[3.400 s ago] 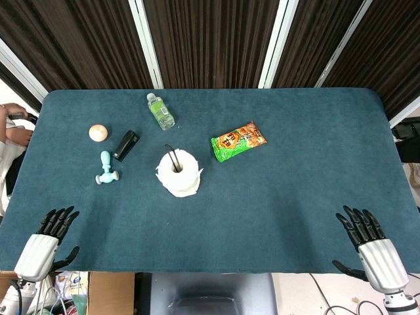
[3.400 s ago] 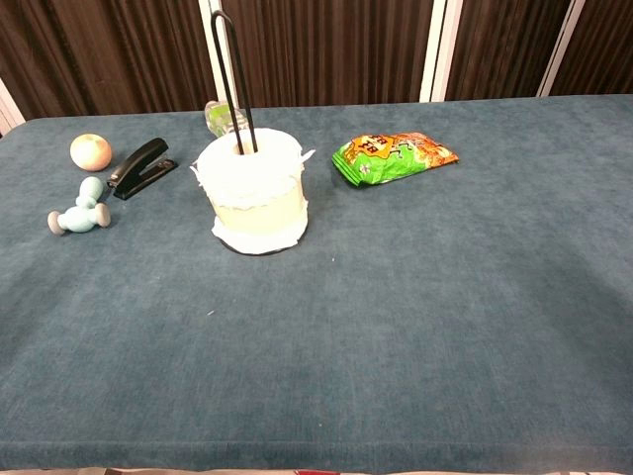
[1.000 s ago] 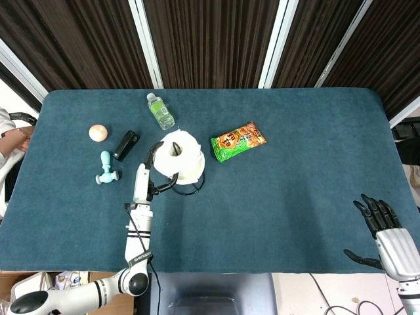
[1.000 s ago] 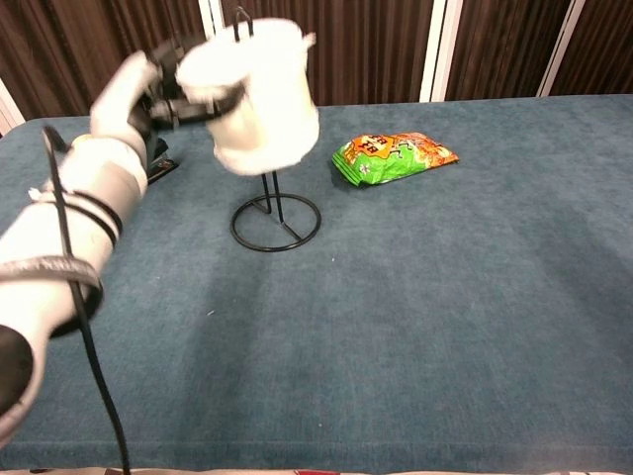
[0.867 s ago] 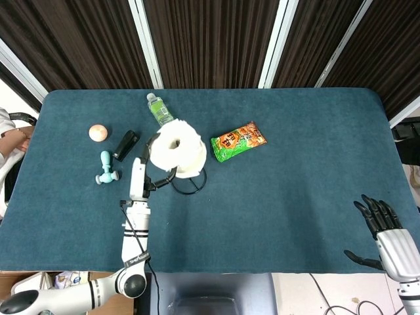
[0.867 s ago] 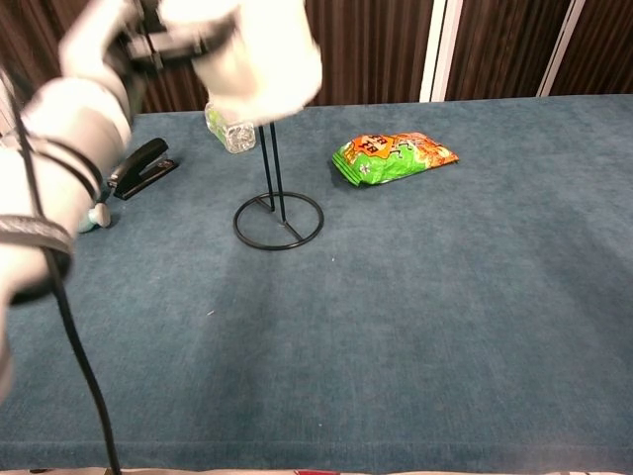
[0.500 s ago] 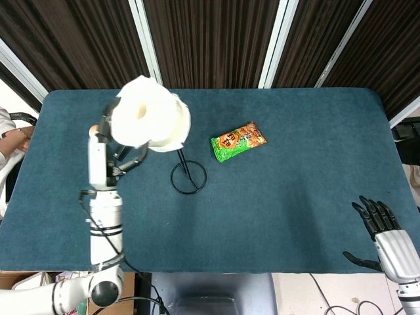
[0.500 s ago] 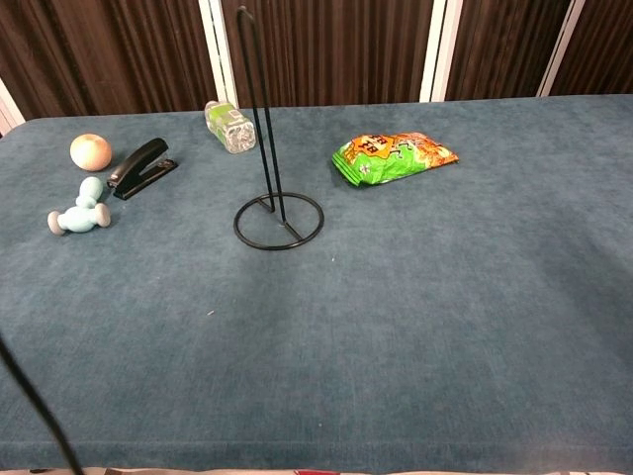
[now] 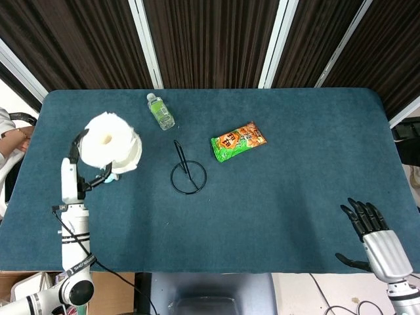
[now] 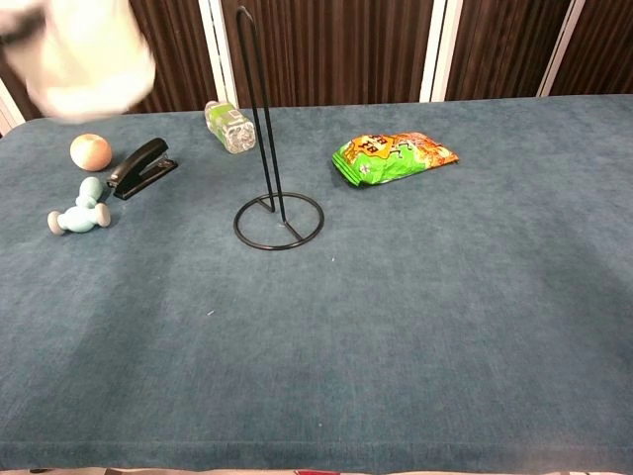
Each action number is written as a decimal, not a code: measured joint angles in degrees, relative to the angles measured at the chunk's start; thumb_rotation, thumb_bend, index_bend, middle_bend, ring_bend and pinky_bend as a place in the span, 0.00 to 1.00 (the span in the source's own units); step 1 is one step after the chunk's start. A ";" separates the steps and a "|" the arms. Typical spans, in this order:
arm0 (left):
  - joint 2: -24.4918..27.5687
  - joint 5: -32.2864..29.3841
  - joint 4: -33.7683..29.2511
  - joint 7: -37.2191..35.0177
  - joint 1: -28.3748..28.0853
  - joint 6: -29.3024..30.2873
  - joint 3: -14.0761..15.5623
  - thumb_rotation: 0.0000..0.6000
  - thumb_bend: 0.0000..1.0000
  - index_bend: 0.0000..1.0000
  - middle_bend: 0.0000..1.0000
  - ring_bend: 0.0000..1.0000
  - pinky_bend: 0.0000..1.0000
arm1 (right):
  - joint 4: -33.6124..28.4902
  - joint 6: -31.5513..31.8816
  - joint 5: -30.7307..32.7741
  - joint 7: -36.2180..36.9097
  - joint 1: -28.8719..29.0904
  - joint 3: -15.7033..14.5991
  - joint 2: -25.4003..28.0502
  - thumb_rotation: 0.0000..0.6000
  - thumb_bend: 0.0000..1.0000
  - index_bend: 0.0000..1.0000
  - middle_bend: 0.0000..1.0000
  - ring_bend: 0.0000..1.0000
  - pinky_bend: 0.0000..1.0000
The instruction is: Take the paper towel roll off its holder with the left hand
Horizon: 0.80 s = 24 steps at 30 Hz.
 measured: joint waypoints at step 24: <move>-12.55 11.01 26.25 -11.16 2.90 -0.93 16.16 1.00 0.36 0.00 0.00 0.00 0.00 | 0.32 0.59 0.26 0.19 -0.30 -0.11 -0.03 1.00 0.10 0.00 0.00 0.00 0.00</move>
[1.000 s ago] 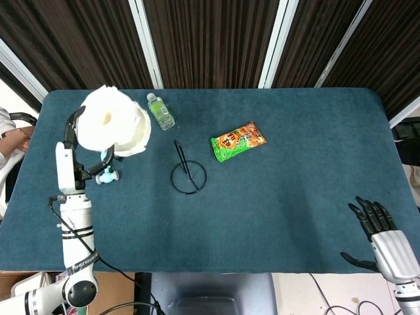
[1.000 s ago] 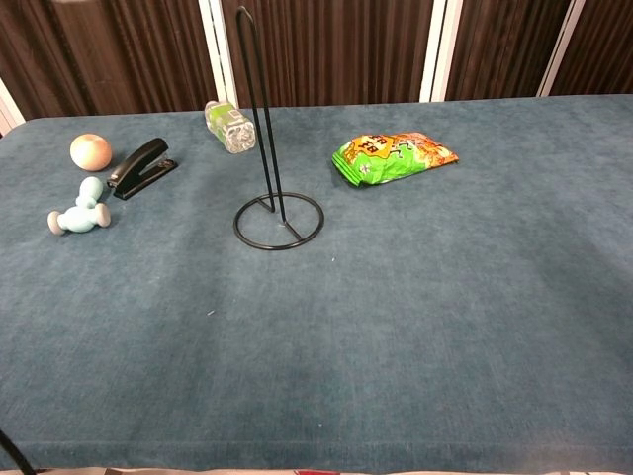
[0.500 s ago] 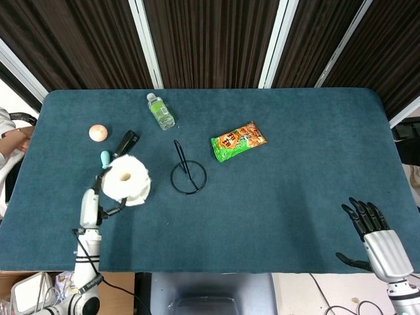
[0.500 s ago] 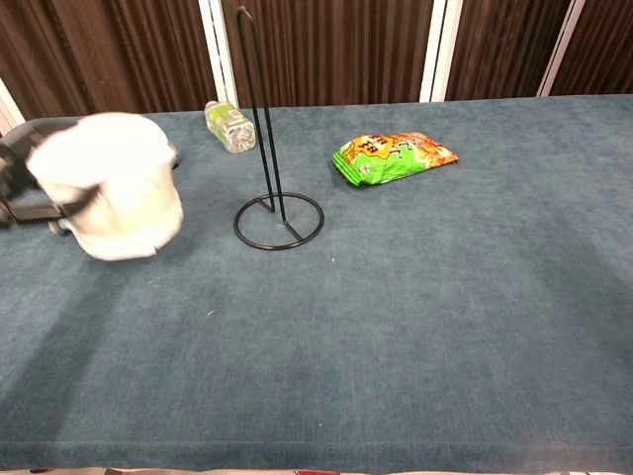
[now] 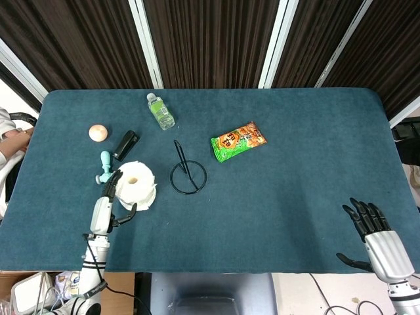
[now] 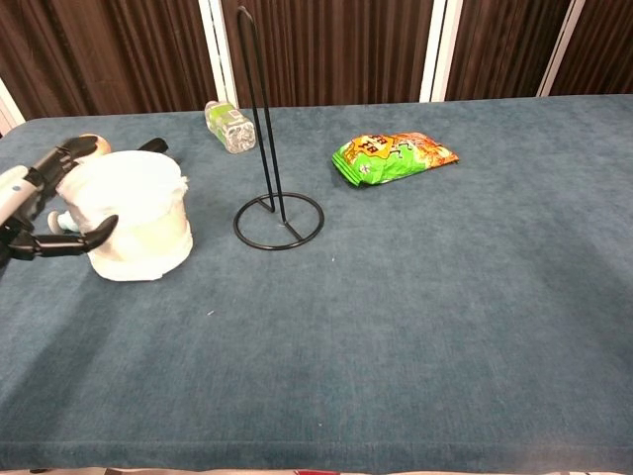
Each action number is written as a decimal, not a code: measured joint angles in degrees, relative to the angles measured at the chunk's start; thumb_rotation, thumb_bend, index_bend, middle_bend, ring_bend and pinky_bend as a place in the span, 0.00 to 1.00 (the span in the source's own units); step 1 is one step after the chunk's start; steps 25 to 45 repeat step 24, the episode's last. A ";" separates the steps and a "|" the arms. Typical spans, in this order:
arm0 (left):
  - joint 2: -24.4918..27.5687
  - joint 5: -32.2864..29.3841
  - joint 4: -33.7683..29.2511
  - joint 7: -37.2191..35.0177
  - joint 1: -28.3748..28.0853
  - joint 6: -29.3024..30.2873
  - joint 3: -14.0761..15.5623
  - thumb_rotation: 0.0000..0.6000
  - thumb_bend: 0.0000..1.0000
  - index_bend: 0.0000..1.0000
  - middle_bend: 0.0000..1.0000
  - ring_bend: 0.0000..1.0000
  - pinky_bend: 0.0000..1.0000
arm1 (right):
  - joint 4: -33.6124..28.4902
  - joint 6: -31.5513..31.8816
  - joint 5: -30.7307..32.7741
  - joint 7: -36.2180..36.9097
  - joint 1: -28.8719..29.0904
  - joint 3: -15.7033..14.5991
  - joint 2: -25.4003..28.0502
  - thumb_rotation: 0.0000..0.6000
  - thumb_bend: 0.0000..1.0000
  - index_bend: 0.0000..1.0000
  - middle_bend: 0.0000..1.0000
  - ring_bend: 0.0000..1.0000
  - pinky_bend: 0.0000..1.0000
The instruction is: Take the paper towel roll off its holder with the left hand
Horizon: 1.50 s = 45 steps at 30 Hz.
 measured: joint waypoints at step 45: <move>30.91 15.37 -14.39 8.25 14.35 13.71 14.62 1.00 0.36 0.00 0.00 0.00 0.00 | -0.97 -0.12 -1.06 -7.20 -0.35 -0.24 -2.32 1.00 0.10 0.00 0.00 0.00 0.00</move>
